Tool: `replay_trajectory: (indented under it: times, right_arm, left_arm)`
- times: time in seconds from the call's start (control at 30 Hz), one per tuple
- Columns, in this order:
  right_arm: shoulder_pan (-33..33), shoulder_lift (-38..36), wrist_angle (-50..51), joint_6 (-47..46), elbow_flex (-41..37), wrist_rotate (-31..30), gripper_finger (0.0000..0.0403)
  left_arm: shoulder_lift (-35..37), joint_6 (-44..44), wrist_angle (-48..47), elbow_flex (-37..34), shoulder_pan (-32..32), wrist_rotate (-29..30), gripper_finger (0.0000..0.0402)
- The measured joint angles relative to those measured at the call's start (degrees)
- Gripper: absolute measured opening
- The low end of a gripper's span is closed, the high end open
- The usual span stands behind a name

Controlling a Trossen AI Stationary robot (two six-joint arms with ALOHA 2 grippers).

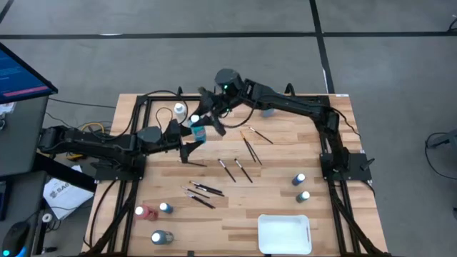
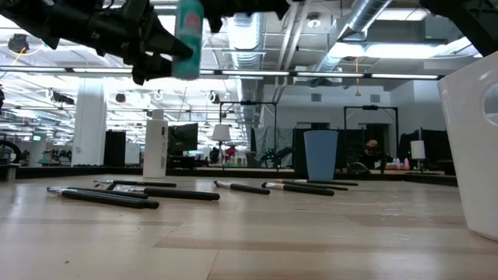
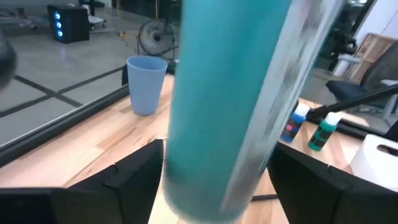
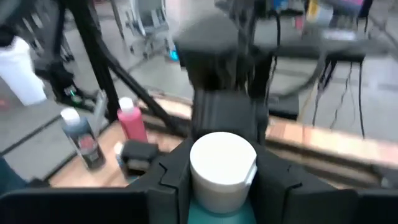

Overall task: Pick & Place Paint Supplies
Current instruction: Put the large light blue paint bottle into the white bin

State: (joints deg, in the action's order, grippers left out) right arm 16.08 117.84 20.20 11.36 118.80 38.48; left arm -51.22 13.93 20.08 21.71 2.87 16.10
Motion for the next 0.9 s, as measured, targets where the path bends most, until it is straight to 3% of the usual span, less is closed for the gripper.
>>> replay_trajectory:
  times: [0.13, 0.37, 0.67, 0.8, 0.9]
  right_arm:
    - [1.6, -4.6, 2.5, 0.5, 0.1, 1.3, 0.0111]
    - [2.0, -14.3, 17.0, 4.4, 0.1, 2.1, 0.0112]
    - [-4.5, -25.5, 37.6, 1.0, 0.1, 0.0, 0.0110]
    - [-10.8, -31.3, 39.7, -5.6, -0.8, -8.4, 0.0113]
    - [-17.6, -36.3, 39.6, -11.9, -4.4, -18.7, 0.0114]
  left_arm:
    - [1.2, -0.1, -0.4, -0.1, 0.0, 0.0, 0.0280]
    - [4.1, -0.5, -0.5, 0.0, 0.0, 0.0, 0.0280]
    - [8.9, -4.2, 0.2, -0.1, 0.0, 0.0, 0.0280]
    - [10.7, -5.0, 0.3, -0.1, 0.0, 0.0, 0.0280]
    - [11.4, -5.0, 0.2, -0.1, 0.0, 0.1, 0.0280]
